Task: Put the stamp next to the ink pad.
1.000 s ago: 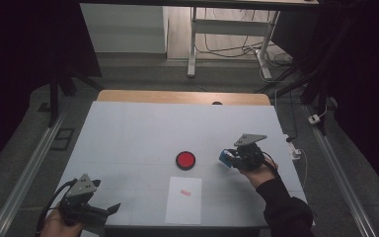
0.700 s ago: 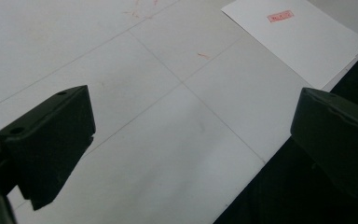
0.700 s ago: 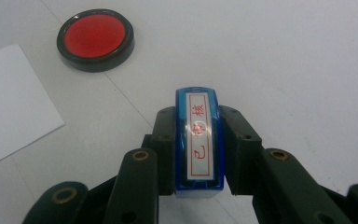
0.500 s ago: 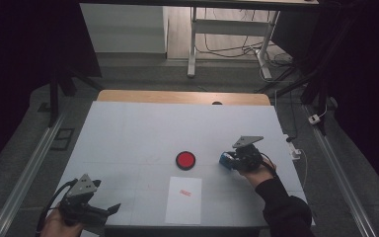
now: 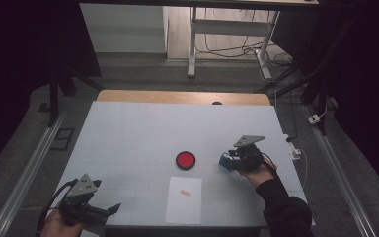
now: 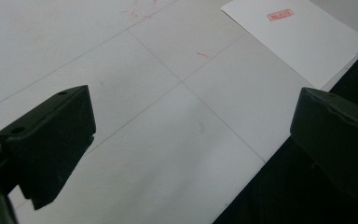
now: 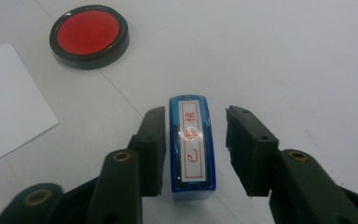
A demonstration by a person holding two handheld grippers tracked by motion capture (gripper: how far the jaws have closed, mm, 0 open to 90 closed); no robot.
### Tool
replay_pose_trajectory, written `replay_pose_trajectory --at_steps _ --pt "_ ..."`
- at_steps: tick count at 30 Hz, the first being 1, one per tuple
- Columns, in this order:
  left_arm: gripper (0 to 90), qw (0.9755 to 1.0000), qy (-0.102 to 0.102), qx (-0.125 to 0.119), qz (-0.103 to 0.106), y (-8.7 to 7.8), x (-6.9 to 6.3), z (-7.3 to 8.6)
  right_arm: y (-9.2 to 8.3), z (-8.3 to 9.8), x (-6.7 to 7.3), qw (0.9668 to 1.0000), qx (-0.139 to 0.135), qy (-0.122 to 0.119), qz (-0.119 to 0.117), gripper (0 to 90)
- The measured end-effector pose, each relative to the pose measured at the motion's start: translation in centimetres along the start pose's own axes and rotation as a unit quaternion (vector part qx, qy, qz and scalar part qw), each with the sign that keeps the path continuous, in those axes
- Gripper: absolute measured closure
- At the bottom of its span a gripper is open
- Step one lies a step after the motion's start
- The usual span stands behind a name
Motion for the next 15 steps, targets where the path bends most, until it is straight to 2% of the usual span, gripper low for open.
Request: replay_pose_trajectory --at_steps 6,15 --pt "0.4 1.0 -0.001 0.0 0.0 0.0 0.0 0.0 -0.6 -0.5 0.4 0.9999 -0.008 0.011 0.004 44.0" --pt "0.3 1.0 -0.001 -0.001 -0.001 0.0 0.0 0.0 -1.8 -1.5 1.5 0.9986 -0.042 0.031 0.01 26.6"
Point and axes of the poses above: each handheld gripper's, and its own axes: y roughly forward along the jaws, z roughly out of its underside, x roughly to its left, the point moved 7 cm from there along y, roughly forward along the jaws, and after that the axes turned 12 degrees about -x, right-handed, at the moved point
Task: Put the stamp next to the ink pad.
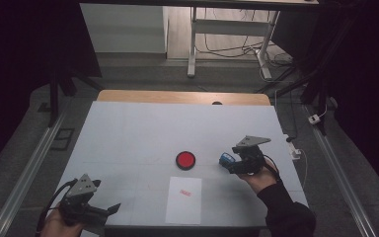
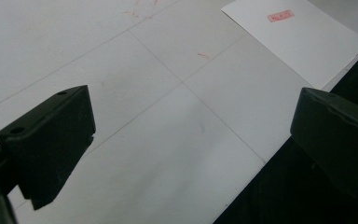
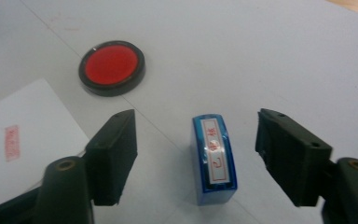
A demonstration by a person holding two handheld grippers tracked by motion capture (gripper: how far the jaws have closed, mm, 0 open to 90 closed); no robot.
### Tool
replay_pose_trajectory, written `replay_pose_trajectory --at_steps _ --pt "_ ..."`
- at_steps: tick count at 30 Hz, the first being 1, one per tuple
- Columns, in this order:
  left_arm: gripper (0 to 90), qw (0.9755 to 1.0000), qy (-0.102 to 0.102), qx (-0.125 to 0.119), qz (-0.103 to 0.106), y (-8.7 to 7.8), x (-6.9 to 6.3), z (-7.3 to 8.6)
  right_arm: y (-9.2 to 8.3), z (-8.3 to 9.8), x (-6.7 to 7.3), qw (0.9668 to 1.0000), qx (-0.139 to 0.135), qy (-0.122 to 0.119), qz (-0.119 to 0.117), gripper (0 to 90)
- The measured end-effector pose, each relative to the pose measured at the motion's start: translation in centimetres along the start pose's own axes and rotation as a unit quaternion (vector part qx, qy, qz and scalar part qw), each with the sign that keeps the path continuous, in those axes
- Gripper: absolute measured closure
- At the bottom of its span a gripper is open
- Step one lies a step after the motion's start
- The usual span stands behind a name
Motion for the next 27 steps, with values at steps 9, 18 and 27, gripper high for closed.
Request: replay_pose_trajectory --at_steps 9,18,27 --pt "0.3 1.0 0.0 0.0 0.0 0.0 0.0 0.0 -1.1 -0.6 1.1 0.9991 -0.024 0.035 -0.006 10.2" --pt "0.3 1.0 -0.001 0.0 -0.001 0.0 0.0 0.0 -2.0 0.1 2.2 0.9994 -0.004 0.031 -0.013 3.8" --pt "0.3 1.0 -0.001 0.001 -0.001 0.0 0.1 0.0 -4.1 0.4 3.4 0.9997 -0.014 0.022 -0.004 0.0"
Point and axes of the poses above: each handheld gripper's, and its own axes: y roughly forward along the jaws, z roughly out of its underside, x roughly to its left, the point moved 7 cm from there along y, roughly forward along the jaws, and after that the axes turned 12 degrees about -x, right-handed, at the moved point
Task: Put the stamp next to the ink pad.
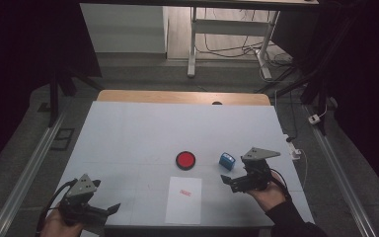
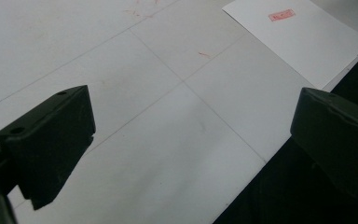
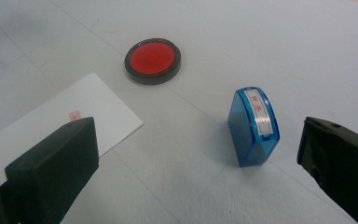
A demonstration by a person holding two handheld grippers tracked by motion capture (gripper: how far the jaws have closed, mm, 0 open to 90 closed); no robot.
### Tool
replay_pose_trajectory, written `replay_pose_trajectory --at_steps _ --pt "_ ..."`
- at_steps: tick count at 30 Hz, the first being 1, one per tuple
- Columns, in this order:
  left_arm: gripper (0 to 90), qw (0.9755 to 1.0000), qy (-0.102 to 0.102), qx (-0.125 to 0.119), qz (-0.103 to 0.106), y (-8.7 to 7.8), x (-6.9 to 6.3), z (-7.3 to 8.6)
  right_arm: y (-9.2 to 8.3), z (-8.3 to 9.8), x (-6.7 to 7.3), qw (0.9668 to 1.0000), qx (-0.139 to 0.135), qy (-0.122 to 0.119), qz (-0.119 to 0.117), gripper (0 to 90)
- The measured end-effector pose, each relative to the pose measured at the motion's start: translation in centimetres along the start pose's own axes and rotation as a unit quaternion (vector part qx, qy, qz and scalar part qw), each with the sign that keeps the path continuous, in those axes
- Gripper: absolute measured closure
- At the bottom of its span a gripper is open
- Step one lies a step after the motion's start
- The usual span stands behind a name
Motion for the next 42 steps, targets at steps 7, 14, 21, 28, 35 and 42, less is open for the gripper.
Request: replay_pose_trajectory --at_steps 7,14,21,28,35,42 --pt "0.2 1.0 -0.001 0.0 -0.001 0.0 0.0 0.0 -2.0 0.6 0.4 0.9998 -0.008 0.015 0.009 0.0" --pt "0.0 1.0 -0.001 -0.001 -0.001 0.0 0.0 0.0 -3.8 1.7 0.3 0.9994 -0.004 0.021 0.027 0.0" --pt "0.0 1.0 -0.002 0.0 -0.003 0.0 0.1 0.0 -5.4 2.7 0.0 0.9986 -0.006 0.033 0.04 0.0" --pt "0.0 1.0 -0.004 0.0 -0.005 0.0 0.1 0.0 -7.1 3.5 -0.3 0.9972 -0.012 0.041 0.062 0.0" --pt "0.0 1.0 -0.006 0.001 -0.007 0.0 0.1 0.0 -8.4 4.5 -0.6 0.9955 -0.003 0.049 0.081 0.0" --pt "0.0 0.9999 -0.012 0.004 -0.01 -0.1 0.3 0.1 -9.3 5.1 -0.5 0.9945 0.009 0.051 0.091 0.0"
Point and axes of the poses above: each handheld gripper's, and its own axes: y roughly forward along the jaws, z roughly out of its underside, x roughly to its left, the point moved 7 cm from there along y, roughly forward along the jaws, and after that the axes turned 12 degrees about -x, right-handed, at the moved point
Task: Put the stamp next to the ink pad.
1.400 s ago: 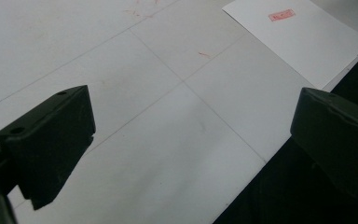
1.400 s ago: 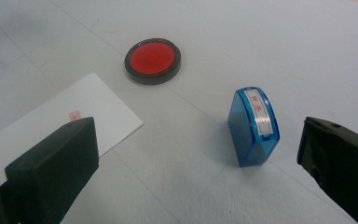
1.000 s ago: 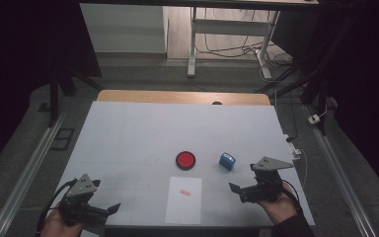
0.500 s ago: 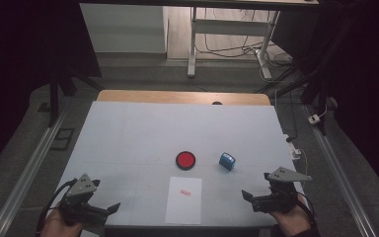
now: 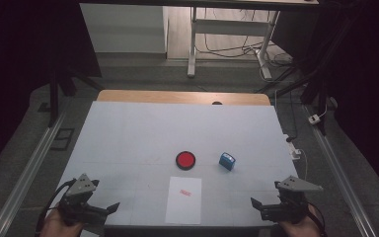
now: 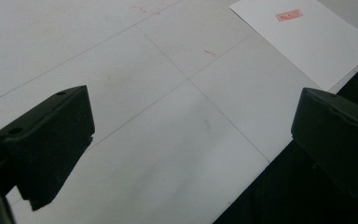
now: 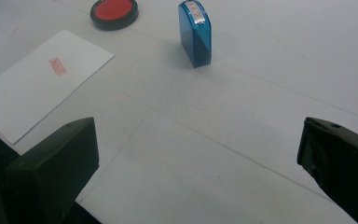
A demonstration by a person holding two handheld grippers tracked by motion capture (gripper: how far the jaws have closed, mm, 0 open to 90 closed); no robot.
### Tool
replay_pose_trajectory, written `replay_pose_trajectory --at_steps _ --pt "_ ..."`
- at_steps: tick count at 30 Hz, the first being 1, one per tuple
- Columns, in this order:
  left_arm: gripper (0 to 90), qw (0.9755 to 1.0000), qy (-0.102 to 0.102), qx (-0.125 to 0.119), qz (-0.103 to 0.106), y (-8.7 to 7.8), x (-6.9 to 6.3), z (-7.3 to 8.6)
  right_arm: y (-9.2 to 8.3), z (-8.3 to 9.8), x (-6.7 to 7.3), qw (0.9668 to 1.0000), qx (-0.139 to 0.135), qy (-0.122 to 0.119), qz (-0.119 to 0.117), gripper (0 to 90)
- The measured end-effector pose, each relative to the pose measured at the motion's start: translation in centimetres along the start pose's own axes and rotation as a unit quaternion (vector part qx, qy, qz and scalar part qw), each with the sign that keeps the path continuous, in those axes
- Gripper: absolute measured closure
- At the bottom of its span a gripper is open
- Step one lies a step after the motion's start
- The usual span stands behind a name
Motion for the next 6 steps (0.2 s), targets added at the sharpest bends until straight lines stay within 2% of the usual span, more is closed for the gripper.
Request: replay_pose_trajectory --at_steps 6 --pt "0.0 1.0 -0.001 0.001 0.0 0.12 -0.01 -0.08 -0.26 0.26 -0.03 1.0 0.006 0.0 0.002 0.0"
Point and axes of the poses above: each handheld gripper's, and its own axes: y roughly forward along the jaws, z roughly out of its underside, x roughly to its left, the point moved 7 cm from there along y, roughly forward along the jaws, and after that the axes turned 12 degrees about -x, right-handed, at the moved point
